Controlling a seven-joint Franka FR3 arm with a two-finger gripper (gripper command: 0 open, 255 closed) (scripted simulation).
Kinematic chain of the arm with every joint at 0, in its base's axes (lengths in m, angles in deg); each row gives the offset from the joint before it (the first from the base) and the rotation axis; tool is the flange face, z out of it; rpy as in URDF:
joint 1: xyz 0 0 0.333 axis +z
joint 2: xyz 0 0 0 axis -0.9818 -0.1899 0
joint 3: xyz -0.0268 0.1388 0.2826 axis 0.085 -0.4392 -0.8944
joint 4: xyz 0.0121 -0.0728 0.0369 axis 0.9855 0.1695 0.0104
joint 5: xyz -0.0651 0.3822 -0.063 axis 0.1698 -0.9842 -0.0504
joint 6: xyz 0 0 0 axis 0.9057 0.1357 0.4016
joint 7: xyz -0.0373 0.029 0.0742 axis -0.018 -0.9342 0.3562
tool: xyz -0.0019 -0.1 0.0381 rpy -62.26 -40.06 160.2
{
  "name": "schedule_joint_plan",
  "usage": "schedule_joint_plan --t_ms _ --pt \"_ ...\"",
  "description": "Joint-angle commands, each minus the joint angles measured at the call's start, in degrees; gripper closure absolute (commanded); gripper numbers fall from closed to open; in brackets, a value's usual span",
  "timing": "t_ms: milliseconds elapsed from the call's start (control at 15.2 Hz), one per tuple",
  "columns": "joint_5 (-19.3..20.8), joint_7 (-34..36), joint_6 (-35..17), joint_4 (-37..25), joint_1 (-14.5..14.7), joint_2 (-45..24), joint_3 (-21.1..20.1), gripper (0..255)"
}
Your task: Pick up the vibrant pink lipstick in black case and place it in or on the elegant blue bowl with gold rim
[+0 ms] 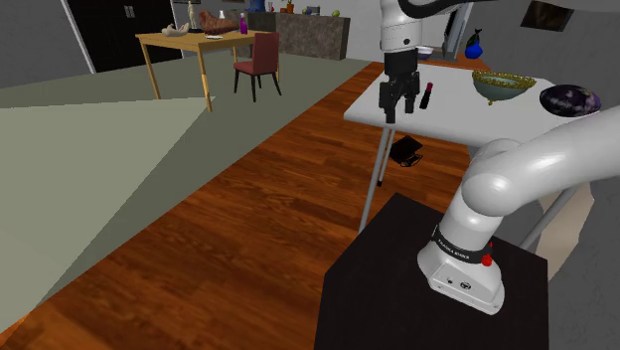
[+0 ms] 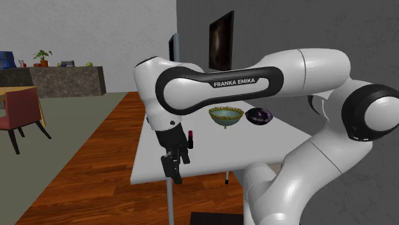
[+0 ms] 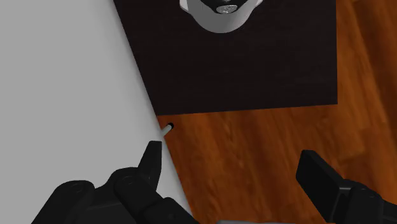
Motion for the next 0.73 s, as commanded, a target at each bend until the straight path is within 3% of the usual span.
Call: schedule_joint_plan --t_ms 0,660 --pt "0.0 0.0 0.0 0.0 0.0 0.0 0.0 0" --pt "10.0 -19.0 10.3 -17.5 -2.8 -17.5 12.6 0"
